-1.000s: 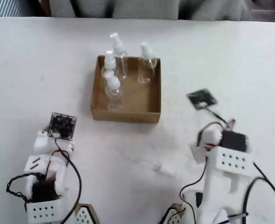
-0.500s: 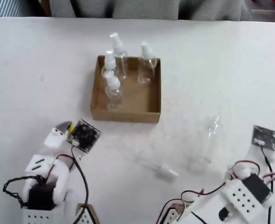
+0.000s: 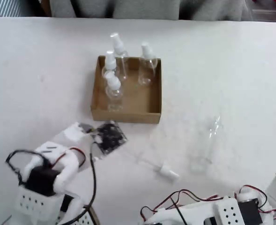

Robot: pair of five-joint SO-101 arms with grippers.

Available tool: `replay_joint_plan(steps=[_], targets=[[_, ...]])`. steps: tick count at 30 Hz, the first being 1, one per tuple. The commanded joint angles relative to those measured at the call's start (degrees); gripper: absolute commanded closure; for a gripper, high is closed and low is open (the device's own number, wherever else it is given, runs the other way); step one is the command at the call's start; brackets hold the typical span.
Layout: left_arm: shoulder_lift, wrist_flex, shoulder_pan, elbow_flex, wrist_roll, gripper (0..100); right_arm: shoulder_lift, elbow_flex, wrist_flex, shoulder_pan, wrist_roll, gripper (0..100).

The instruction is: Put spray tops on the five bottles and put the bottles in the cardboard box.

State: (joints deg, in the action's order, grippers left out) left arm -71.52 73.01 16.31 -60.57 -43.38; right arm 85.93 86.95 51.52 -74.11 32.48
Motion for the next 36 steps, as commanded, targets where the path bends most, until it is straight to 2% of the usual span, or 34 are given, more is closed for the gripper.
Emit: replay_joint_plan(steps=[1, 5, 11, 18, 24, 36], targets=[[6.9, 2.6, 9.7, 5.9, -3.6, 98, 1.6, 1.8, -8.3, -2.2, -0.1, 97.7], [9.4, 2.0, 19.2, 5.7, -3.8, 96, 1.6, 4.7, -18.1, -2.3, -0.1, 97.8], [11.9, 0.1, 30.5, 5.8, -3.8, 80, 1.6, 5.9, -25.4, -2.3, -0.1, 98.1], [24.6, -8.9, 33.2, 7.5, -4.0, 80, 1.6, 5.9, -26.9, -2.3, -0.1, 98.1], [39.0, -10.9, 37.8, 15.4, -6.1, 80, 2.1, 6.7, -26.9, -2.3, 0.0, 98.1], [67.2, -12.6, 39.6, 33.1, -6.7, 80, 2.1, 7.2, -26.8, -2.3, 0.0, 98.1]])
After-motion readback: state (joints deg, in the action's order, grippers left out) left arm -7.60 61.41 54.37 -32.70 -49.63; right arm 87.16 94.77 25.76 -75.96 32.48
